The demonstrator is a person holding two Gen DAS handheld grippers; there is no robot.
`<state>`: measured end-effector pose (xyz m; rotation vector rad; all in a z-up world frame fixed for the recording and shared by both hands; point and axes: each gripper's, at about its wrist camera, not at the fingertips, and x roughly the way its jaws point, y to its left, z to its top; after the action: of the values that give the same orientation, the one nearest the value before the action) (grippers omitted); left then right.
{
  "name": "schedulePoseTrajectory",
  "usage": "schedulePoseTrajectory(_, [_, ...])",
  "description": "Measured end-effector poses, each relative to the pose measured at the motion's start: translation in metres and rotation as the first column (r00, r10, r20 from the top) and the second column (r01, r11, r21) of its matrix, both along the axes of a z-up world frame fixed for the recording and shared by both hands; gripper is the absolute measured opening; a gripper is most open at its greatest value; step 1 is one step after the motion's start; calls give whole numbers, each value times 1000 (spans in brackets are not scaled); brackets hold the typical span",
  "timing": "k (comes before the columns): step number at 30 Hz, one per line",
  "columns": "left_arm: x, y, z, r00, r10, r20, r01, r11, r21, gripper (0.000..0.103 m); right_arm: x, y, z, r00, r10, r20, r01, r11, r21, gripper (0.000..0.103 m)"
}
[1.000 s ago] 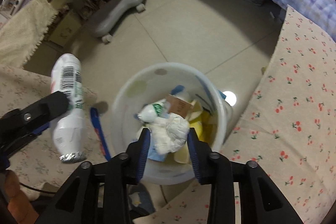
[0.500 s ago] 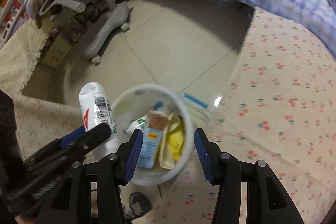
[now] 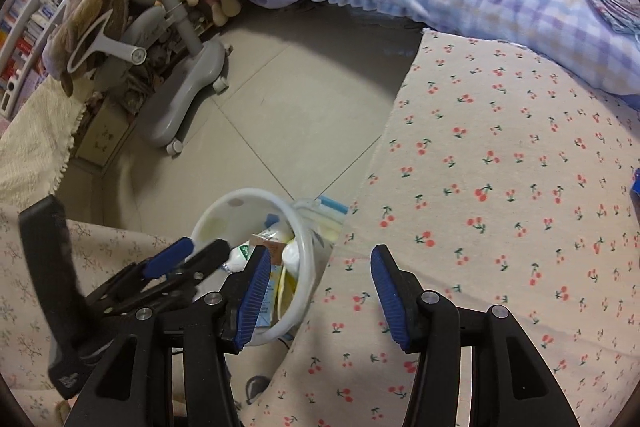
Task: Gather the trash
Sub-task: 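Open both tools to drop the tissue and bottle into the bucket, then move both tools back over the blue biscuit box pieces on the bed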
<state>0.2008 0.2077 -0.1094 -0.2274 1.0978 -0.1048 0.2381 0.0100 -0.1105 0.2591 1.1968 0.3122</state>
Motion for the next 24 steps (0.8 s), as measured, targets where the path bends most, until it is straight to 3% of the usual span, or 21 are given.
schedulePoseTrajectory(13, [-10,-49,20,999,-35,-1,35,998,-48,62,-16,-47,20,998,-46,39,46,999,-3,54])
schedulePoseTrajectory(20, [-17,-111,43,993,-114,41,116,992,-45,62,-29,-115,49,985,-146,86,147,989,5,61])
schedulePoseTrajectory(24, [-17,-157,51,980,-186,66,188,982,-29,63,-44,-178,70,959,-252,130,258,966,-34,67])
